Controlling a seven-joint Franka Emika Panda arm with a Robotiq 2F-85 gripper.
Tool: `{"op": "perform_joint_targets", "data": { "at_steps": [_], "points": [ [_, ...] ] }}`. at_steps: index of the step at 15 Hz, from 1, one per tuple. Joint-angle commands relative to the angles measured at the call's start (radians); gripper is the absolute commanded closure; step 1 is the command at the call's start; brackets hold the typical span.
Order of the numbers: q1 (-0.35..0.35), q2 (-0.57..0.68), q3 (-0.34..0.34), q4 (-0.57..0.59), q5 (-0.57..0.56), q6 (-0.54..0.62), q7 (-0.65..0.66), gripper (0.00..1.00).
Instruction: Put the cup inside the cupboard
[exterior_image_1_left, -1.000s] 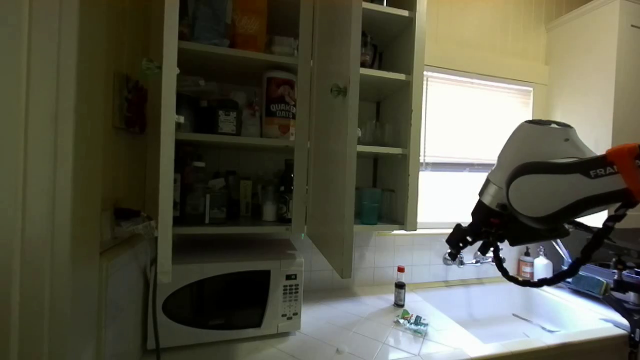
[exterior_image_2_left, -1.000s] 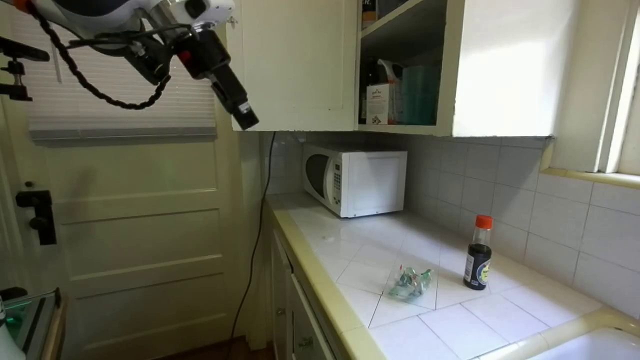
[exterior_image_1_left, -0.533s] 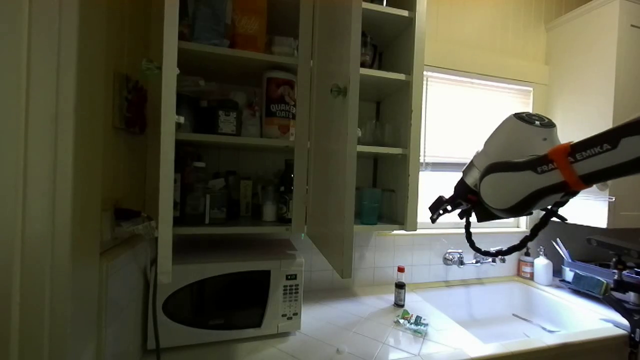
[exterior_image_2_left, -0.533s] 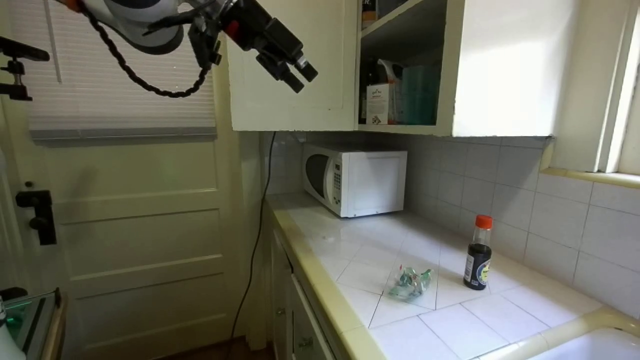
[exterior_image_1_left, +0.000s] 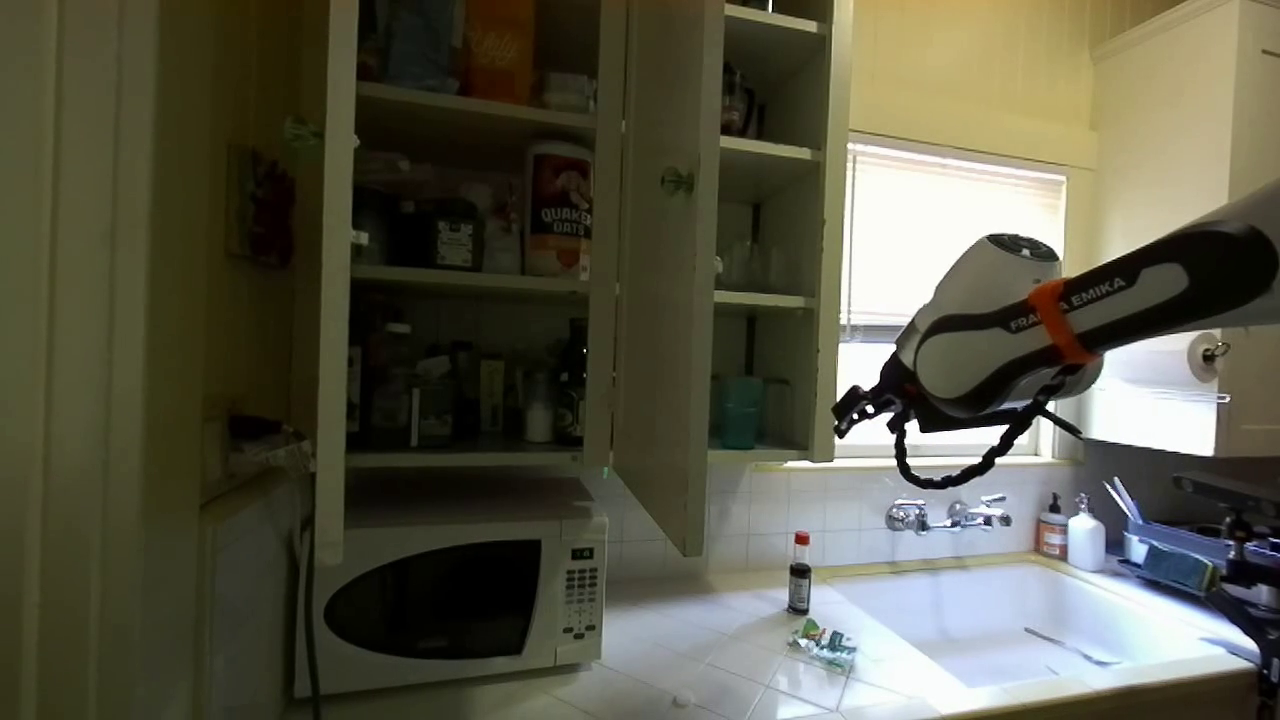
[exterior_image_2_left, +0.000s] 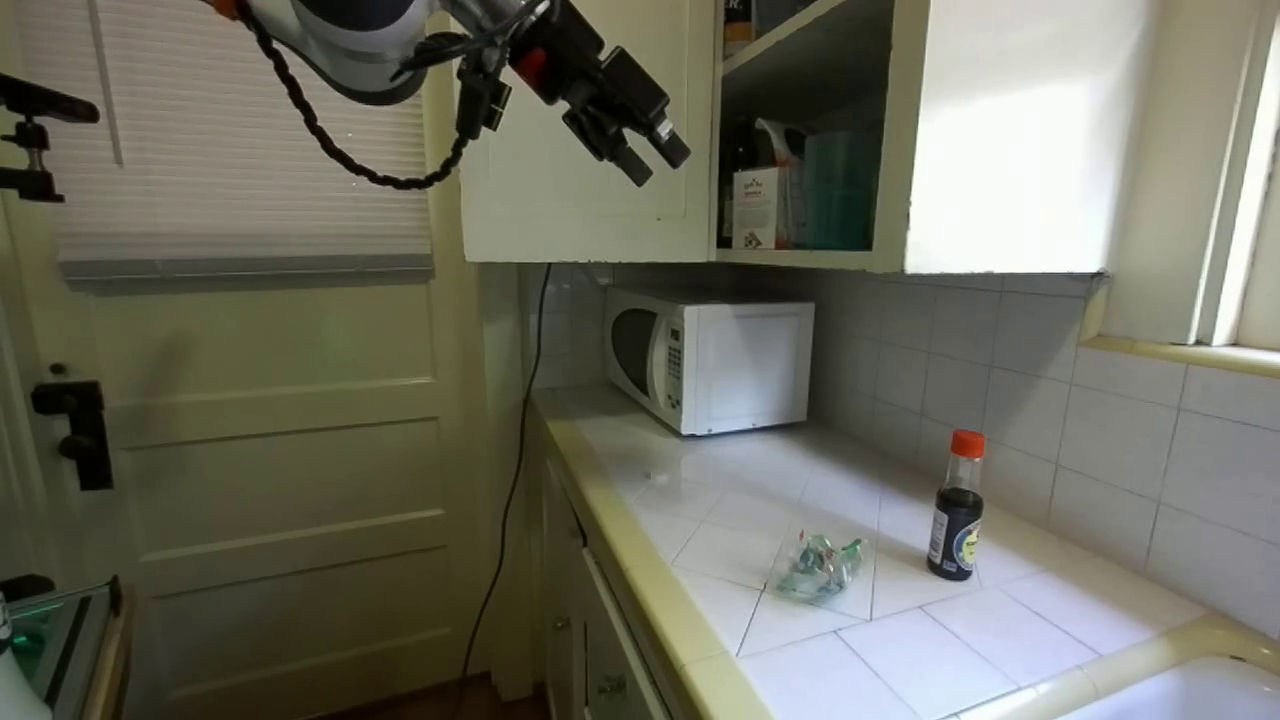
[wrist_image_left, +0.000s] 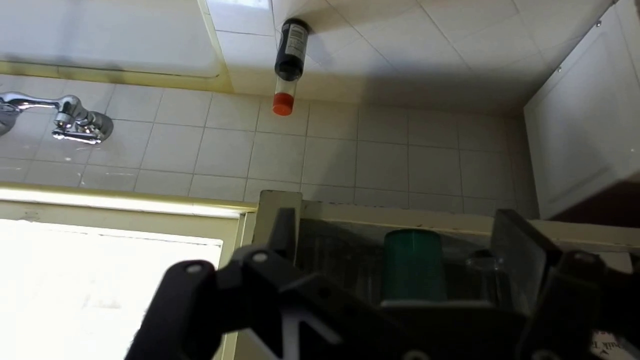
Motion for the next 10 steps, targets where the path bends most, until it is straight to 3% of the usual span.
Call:
{"op": "perform_joint_targets", "data": {
  "at_steps": [1,6,10],
  "points": [
    [0.004,-0.004,-0.005,0.001,-0.001,-0.001,-0.001,0.00],
    [-0.016,0.161,0.005,0.110,-0.026,0.199,0.011,0.00],
    [-0.056,0.336,0.045,0.278,-0.079,0.215,0.050,0.00]
  ]
}}
